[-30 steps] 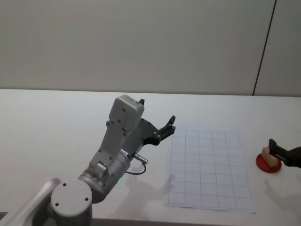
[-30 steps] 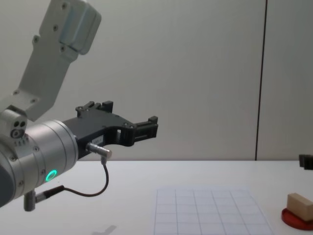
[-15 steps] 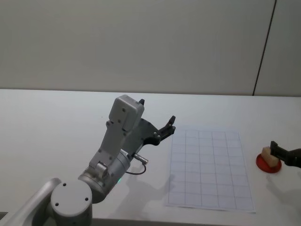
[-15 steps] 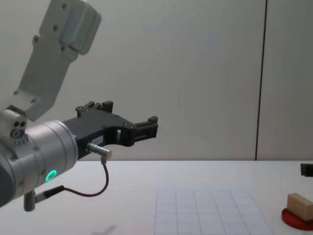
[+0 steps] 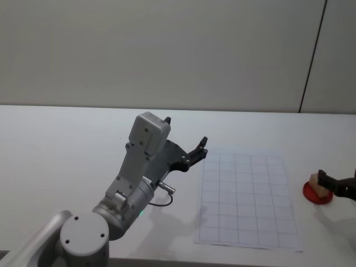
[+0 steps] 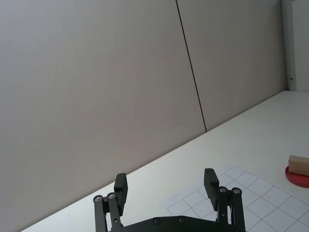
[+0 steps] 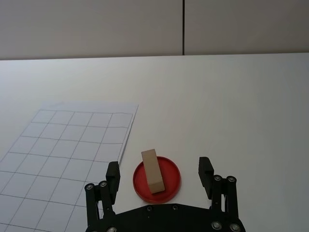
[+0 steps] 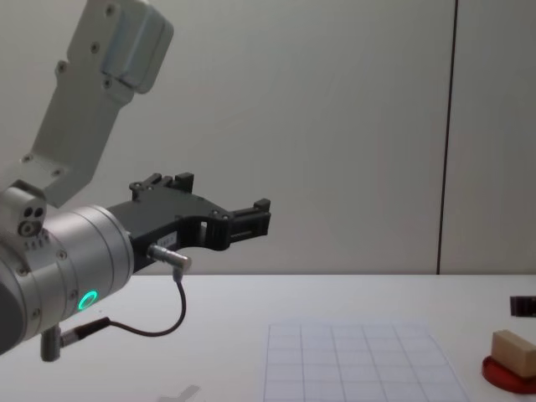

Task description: Use the one hand to pick up the stamp and affix it onto the A4 paper.

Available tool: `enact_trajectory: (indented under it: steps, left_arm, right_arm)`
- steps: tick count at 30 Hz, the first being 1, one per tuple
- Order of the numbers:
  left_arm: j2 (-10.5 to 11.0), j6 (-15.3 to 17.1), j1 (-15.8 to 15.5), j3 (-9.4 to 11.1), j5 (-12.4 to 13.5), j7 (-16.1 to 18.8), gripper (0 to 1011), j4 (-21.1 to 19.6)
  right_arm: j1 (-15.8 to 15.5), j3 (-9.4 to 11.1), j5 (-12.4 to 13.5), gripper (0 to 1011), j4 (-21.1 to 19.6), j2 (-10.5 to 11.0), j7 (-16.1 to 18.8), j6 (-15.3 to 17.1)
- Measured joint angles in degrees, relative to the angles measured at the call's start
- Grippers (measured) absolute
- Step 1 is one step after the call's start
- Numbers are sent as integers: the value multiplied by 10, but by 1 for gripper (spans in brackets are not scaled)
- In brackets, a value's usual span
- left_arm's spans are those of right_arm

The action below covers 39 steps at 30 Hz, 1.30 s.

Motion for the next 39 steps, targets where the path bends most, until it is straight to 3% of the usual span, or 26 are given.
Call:
enact_trajectory:
  steps: [20, 39]
  left_arm:
    - [0, 0, 0, 0, 0, 0, 1002, 0]
    - [0, 0, 0, 0, 0, 0, 1002, 0]
  right_arm:
    - [46, -16, -42, 1001, 72, -22, 14, 14]
    - [66, -24, -57, 1001, 110, -38, 14, 14]
